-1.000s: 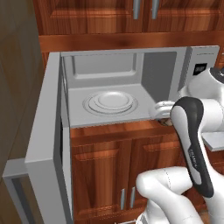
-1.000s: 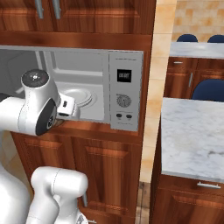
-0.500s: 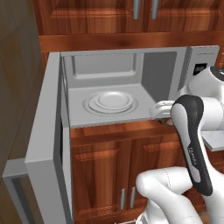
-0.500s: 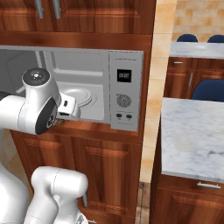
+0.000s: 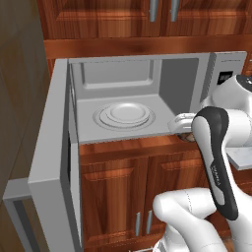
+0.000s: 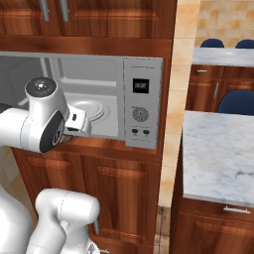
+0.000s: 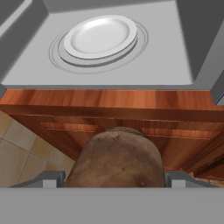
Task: Retrieve the reheated potato from the microwave, then place the potato, cheese, and condiment on the cutting board.
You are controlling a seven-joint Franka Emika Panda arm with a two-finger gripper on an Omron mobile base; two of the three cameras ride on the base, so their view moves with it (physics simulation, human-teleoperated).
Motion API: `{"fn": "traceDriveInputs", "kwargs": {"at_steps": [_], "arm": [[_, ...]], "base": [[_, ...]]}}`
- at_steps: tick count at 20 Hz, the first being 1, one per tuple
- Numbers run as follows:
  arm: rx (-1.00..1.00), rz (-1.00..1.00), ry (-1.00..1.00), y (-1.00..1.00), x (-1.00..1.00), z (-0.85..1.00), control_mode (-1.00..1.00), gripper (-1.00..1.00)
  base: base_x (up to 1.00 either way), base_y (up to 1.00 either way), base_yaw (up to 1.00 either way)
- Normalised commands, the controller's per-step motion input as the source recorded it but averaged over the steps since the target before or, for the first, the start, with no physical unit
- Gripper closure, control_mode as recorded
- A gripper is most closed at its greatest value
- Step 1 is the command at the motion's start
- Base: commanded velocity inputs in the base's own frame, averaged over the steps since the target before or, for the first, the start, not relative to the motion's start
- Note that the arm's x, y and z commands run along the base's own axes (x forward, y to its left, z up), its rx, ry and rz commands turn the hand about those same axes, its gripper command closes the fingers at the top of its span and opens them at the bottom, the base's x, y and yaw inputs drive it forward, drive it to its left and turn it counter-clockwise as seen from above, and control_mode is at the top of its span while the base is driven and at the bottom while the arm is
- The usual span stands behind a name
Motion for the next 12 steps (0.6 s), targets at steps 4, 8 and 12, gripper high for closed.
{"fn": "traceDriveInputs", "kwargs": {"at_steps": [4, 8, 12], "arm": [[0.0, 0.0, 0.0, 0.0, 0.0, 0.0, -1.0, 1.0], [0.0, 0.0, 0.0, 0.0, 0.0, 0.0, -1.0, 1.0], [0.0, 0.0, 0.0, 0.0, 0.0, 0.0, 1.0, 1.0]], "base": [[0.0, 0.0, 0.0], [0.0, 0.0, 0.0], [0.0, 0.0, 0.0]]}}
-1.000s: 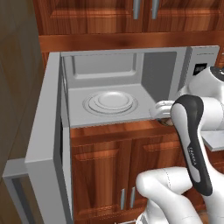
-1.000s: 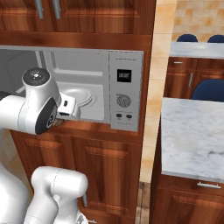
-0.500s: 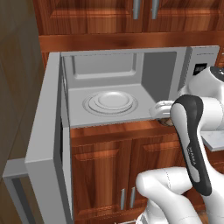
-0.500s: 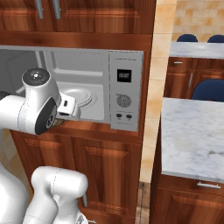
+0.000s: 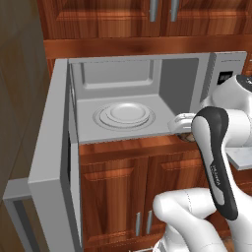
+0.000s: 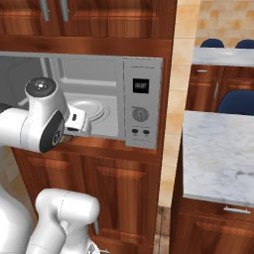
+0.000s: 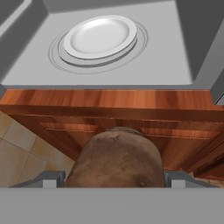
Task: Retrieve the reheated potato from the microwave, then place the potato, cheese, and condiment on the cutting board.
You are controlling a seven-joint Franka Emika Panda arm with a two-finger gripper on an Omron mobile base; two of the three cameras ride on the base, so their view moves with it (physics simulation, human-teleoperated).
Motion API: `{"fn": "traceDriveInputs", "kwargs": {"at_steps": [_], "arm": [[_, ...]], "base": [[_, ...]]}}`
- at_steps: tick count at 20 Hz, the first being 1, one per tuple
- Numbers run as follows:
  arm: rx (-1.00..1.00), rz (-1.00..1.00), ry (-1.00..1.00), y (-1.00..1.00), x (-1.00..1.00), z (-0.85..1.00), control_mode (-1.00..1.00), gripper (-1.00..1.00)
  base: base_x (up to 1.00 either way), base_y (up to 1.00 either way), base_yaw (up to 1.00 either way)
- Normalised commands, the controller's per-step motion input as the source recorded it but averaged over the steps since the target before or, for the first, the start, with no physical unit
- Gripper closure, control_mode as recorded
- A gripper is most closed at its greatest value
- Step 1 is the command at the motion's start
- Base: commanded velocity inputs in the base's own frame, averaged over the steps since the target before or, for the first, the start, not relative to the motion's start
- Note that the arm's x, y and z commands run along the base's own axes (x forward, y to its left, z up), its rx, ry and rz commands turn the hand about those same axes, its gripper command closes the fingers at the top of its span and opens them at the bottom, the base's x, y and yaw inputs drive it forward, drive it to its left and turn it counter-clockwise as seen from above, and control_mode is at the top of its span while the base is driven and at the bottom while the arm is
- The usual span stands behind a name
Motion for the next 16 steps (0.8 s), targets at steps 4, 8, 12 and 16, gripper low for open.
{"fn": "traceDriveInputs", "kwargs": {"at_steps": [4, 8, 12, 16], "arm": [[0.0, 0.0, 0.0, 0.0, 0.0, 0.0, 1.0, 1.0], [0.0, 0.0, 0.0, 0.0, 0.0, 0.0, 1.0, 1.0], [0.0, 0.0, 0.0, 0.0, 0.0, 0.0, 1.0, 1.0], [0.0, 0.0, 0.0, 0.0, 0.0, 0.0, 1.0, 1.0]], "base": [[0.0, 0.0, 0.0], [-0.02, 0.0, 0.0], [-0.25, -0.01, -0.01], [-0.65, -0.02, -0.11]]}}
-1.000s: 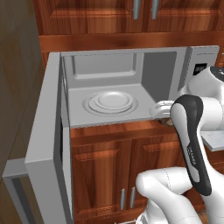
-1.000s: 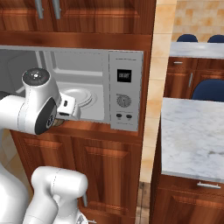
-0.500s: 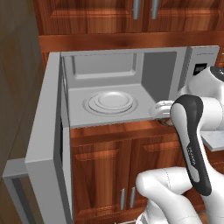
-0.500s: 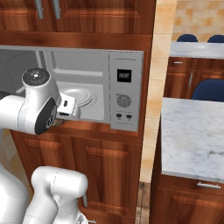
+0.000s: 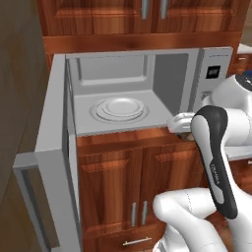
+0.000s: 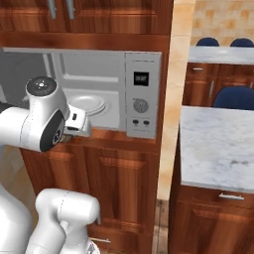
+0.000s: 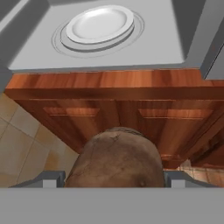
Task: Retrieve the reheated potato from the microwave, then place the potato, cheese, and condiment on the cutting board.
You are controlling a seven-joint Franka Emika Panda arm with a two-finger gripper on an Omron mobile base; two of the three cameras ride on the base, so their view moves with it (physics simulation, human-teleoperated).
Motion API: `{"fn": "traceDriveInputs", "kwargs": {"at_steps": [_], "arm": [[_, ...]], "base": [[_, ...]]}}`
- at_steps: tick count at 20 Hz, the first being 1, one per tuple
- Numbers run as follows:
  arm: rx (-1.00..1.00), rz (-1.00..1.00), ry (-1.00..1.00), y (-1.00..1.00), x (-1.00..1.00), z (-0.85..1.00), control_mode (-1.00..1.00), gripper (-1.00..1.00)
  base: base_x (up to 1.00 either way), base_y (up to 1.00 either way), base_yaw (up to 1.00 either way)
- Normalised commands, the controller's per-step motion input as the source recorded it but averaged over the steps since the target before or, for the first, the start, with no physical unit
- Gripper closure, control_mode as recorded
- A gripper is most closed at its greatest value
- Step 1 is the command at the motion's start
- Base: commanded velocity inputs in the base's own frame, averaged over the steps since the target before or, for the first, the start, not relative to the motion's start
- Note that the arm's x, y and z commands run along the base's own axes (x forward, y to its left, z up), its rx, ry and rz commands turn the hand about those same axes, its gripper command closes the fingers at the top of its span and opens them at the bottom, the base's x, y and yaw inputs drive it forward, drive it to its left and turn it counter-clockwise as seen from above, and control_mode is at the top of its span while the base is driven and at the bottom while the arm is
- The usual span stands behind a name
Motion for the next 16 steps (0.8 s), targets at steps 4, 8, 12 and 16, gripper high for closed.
{"fn": "traceDriveInputs", "kwargs": {"at_steps": [4, 8, 12, 16], "arm": [[0.0, 0.0, 0.0, 0.0, 0.0, 0.0, 1.0, 1.0], [0.0, 0.0, 0.0, 0.0, 0.0, 0.0, 1.0, 1.0], [0.0, 0.0, 0.0, 0.0, 0.0, 0.0, 1.0, 1.0], [0.0, 0.0, 0.0, 0.0, 0.0, 0.0, 1.0, 1.0]], "base": [[-0.7, -0.04, -0.16], [-0.58, -0.04, -0.14], [-0.47, -0.11, -0.22], [-0.13, -0.09, -0.66]]}}
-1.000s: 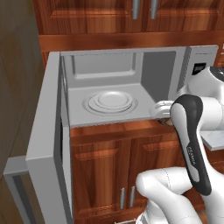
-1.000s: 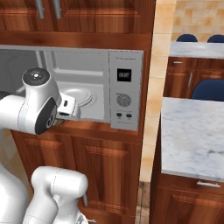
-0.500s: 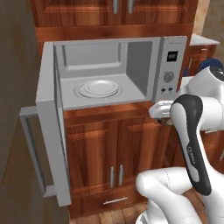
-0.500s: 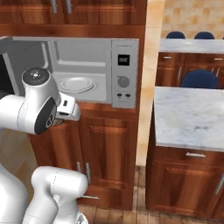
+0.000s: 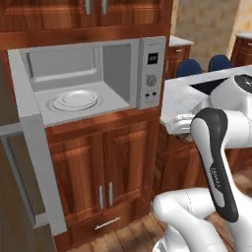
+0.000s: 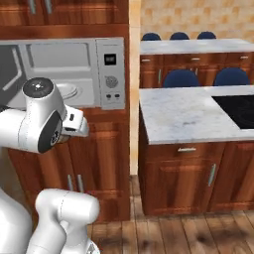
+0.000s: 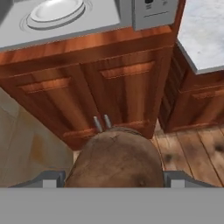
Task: Retrieve the reheated potato from the microwave, then place the potato, cheese, and condiment on the cutting board.
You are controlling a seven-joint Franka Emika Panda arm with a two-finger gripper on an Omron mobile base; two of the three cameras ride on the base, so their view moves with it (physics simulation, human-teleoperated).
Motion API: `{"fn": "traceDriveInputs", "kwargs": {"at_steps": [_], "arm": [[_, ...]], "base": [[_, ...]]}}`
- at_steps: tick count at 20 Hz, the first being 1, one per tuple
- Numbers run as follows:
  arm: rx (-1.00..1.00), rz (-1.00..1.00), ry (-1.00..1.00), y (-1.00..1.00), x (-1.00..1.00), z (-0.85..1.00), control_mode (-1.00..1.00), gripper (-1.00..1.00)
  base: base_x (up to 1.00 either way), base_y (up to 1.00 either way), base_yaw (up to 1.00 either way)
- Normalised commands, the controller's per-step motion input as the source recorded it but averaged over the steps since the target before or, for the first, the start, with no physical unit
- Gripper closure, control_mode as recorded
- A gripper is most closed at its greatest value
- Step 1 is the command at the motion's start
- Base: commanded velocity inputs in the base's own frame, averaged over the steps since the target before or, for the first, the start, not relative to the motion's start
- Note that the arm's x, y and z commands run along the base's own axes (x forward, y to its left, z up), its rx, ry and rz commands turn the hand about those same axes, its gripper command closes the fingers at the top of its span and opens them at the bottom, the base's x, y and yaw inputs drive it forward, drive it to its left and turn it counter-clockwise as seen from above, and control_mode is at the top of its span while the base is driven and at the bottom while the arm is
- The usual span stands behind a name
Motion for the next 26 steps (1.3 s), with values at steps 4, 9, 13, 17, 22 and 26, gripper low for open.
{"fn": "traceDriveInputs", "kwargs": {"at_steps": [4, 9, 13, 17, 22, 26], "arm": [[0.0, 0.0, 0.0, 0.0, 0.0, 0.0, 1.0, 1.0], [0.0, 0.0, 0.0, 0.0, 0.0, 0.0, 1.0, 1.0], [0.0, 0.0, 0.0, 0.0, 0.0, 0.0, 1.0, 1.0], [0.0, 0.0, 0.0, 0.0, 0.0, 0.0, 1.0, 1.0], [0.0, 0.0, 0.0, 0.0, 0.0, 0.0, 1.0, 1.0], [0.0, 0.0, 0.0, 0.0, 0.0, 0.0, 1.0, 1.0]], "base": [[0.01, -0.15, -0.75], [0.1, -0.28, -0.64], [0.43, -0.35, -0.31], [0.59, -0.43, -0.1], [0.64, -0.46, -0.02], [0.64, -0.49, 0.0]]}}
